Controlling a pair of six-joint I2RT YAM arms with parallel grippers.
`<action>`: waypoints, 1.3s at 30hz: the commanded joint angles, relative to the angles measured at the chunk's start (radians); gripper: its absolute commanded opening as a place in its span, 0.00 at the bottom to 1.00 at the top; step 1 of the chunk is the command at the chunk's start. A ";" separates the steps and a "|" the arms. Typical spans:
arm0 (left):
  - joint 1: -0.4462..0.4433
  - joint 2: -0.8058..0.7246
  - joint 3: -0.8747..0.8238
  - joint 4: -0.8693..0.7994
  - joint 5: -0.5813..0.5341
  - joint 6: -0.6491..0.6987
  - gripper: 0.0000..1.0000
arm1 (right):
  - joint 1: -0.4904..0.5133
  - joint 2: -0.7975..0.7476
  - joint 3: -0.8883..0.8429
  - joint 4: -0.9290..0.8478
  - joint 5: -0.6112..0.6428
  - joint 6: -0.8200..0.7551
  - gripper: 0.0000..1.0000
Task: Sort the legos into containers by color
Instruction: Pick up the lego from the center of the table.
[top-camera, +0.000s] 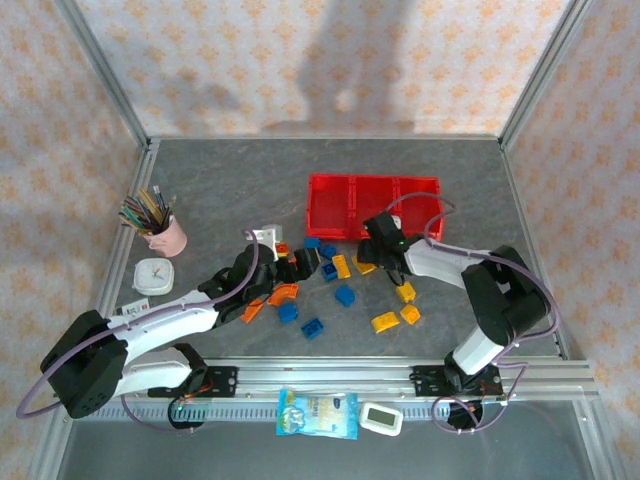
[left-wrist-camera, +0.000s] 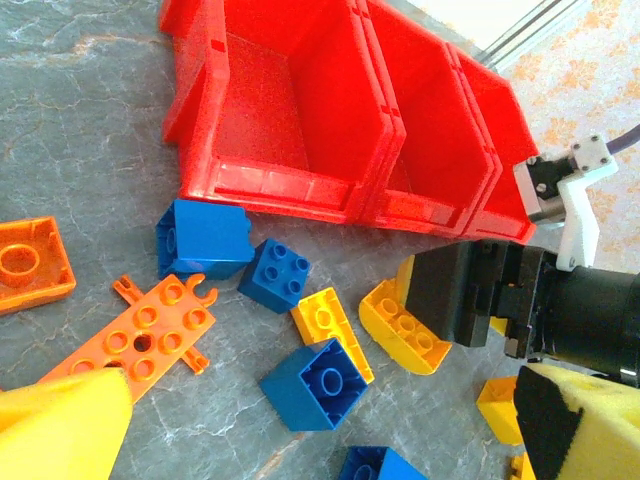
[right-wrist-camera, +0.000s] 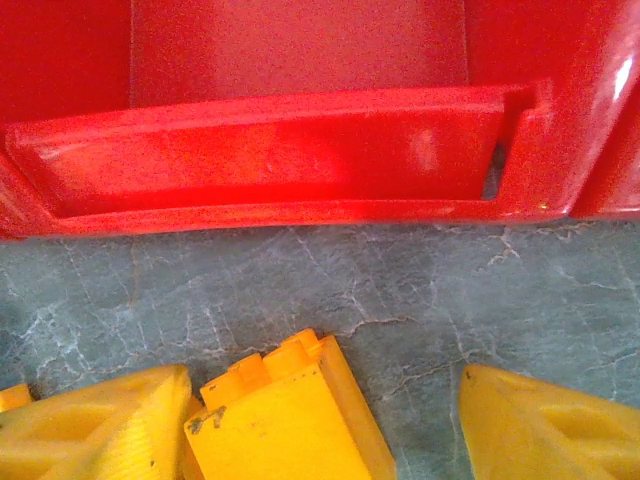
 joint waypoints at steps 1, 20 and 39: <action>-0.007 -0.020 0.026 -0.014 -0.035 -0.005 0.99 | -0.010 0.010 0.017 0.003 0.004 -0.015 0.68; -0.007 -0.014 0.034 -0.022 -0.022 -0.008 0.99 | -0.053 -0.029 -0.040 -0.012 0.002 -0.015 0.40; -0.006 -0.104 0.065 -0.114 -0.143 0.008 0.99 | -0.029 -0.184 0.118 -0.182 0.035 -0.037 0.23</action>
